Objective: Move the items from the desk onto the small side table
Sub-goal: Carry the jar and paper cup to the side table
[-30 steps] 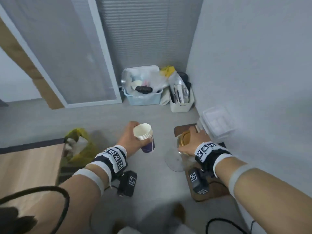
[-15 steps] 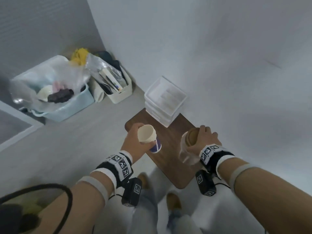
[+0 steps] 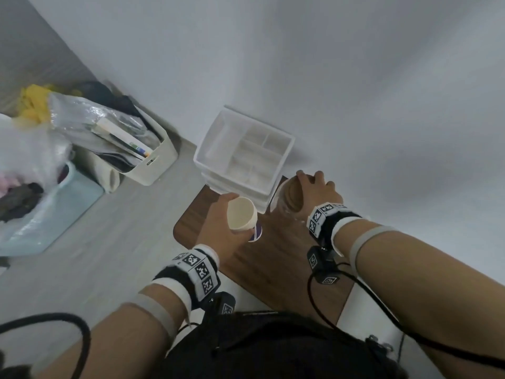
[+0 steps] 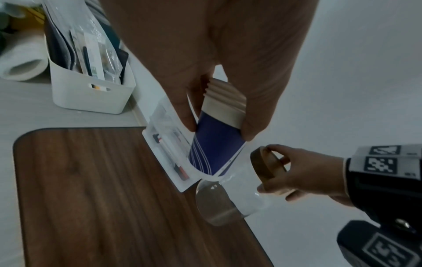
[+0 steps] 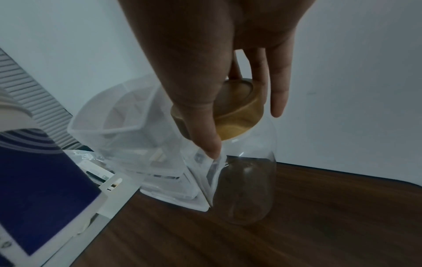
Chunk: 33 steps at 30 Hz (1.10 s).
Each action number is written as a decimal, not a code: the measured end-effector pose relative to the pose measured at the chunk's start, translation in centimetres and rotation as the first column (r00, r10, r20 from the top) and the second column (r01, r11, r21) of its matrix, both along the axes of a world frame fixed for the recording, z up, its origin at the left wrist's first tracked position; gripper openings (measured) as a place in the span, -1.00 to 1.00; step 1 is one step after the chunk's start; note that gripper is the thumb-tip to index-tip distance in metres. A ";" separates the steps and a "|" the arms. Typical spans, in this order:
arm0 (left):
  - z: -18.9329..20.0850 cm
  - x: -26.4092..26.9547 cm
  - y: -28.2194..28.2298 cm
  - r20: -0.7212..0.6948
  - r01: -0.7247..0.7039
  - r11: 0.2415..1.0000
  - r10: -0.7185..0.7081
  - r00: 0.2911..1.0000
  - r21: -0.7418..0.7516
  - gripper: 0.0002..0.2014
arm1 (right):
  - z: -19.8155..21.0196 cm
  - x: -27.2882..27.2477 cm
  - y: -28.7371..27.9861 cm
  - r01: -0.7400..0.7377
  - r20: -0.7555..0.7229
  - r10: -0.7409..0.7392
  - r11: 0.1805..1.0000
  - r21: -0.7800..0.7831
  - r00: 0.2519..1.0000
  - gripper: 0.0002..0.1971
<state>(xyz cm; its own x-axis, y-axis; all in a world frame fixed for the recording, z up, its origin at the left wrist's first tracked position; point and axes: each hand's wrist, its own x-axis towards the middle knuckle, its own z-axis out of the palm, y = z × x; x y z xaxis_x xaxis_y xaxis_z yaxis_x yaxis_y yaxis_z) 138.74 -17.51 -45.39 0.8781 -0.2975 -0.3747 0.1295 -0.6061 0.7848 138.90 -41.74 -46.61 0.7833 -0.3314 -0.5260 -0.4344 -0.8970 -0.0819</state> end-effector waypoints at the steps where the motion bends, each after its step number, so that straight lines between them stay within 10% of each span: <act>1: -1.3 0.3 -0.4 0.001 0.009 1.000 -0.009 1.000 -0.006 -0.24 | -1.2 0.7 -0.2 0.003 0.005 -0.003 1.000 0.008 1.000 0.12; 20: -7.3 -0.4 -8.5 -0.065 0.116 0.992 -0.119 0.991 -0.058 -0.26 | -5.4 -3.1 -3.3 0.037 0.361 -0.067 0.995 0.089 0.930 -0.28; 24: -7.6 -1.3 -11.6 -0.106 0.129 0.989 -0.136 0.985 -0.067 -0.28 | -7.2 -7.1 -2.8 0.044 0.178 -0.151 0.868 0.495 0.972 -0.19; 33: -12.0 -1.3 -15.0 -0.280 0.016 0.986 -0.063 0.958 -0.168 -0.38 | -13.6 -9.1 -8.8 0.411 0.202 -0.560 0.767 0.493 0.803 -0.24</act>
<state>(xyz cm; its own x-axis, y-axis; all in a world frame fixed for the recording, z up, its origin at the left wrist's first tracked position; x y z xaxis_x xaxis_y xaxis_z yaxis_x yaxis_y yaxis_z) 137.49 -32.49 -57.38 0.7291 -0.4074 -0.5499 0.3388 -0.4832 0.8073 129.80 -50.50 -60.19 0.7196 -0.5285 -0.4504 -0.6825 -0.4188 -0.5990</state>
